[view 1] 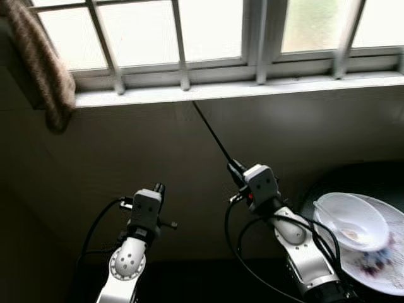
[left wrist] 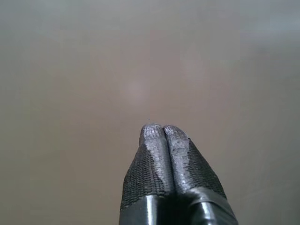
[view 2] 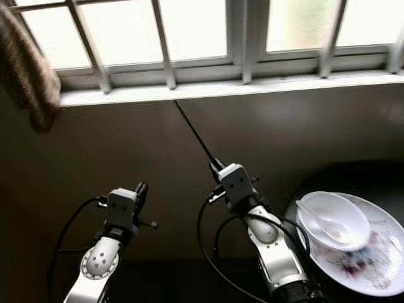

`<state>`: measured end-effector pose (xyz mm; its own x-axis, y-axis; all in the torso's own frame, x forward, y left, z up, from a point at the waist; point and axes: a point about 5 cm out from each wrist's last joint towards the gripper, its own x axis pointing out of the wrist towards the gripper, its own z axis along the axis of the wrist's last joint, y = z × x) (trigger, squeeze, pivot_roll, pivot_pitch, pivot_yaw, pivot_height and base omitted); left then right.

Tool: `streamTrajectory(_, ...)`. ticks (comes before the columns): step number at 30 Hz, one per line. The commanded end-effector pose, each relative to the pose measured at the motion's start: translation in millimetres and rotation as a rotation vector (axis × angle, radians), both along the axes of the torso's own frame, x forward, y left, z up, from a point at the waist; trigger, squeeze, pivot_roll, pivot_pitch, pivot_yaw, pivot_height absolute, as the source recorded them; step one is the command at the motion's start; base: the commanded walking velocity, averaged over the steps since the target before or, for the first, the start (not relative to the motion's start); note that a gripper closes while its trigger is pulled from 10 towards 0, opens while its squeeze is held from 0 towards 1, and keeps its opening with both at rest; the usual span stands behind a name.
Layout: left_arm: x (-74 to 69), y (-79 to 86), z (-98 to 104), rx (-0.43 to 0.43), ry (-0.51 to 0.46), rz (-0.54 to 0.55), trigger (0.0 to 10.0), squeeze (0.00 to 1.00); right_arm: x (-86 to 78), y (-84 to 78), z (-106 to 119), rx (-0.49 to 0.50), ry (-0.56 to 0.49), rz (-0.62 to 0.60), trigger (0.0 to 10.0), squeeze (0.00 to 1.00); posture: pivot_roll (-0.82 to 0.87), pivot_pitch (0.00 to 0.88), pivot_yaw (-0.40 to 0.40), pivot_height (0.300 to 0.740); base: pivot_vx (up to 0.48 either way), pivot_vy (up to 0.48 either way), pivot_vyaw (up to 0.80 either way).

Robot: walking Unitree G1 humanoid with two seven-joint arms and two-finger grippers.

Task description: Kitchen organization

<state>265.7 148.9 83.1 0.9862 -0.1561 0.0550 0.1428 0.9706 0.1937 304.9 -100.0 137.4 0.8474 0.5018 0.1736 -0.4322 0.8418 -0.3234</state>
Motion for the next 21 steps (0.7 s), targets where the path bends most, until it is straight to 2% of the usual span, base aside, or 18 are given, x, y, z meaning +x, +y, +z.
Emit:
streamTrajectory(1,2.0,1.5,0.1,0.01,0.007,0.003,10.0,0.0,-2.9,3.3,0.6,0.012,0.001,0.011,0.0,0.0,-0.1,0.0,0.061,0.74,0.0,0.469,0.8)
streamTrajectory(5,2.5,0.1,2.2,0.004,-0.007,0.001,10.0,0.0,-3.0,2.5,0.5,0.017,0.007,-0.001,0.0,0.0,-0.1,0.0,0.063,0.74,0.0,0.461,0.8)
streamTrajectory(10,1.2,-0.8,6.9,-0.005,-0.048,-0.013,10.0,0.0,-0.6,-0.3,1.8,0.03,0.007,-0.027,0.0,0.0,-0.1,0.0,0.061,0.74,0.0,0.0,0.8)
streamTrajectory(21,1.4,-1.1,7.7,-0.014,-0.05,-0.007,10.0,0.0,1.5,-0.7,4.5,0.029,-0.003,-0.039,0.0,0.0,-0.1,0.0,0.057,0.74,0.0,0.0,0.8)
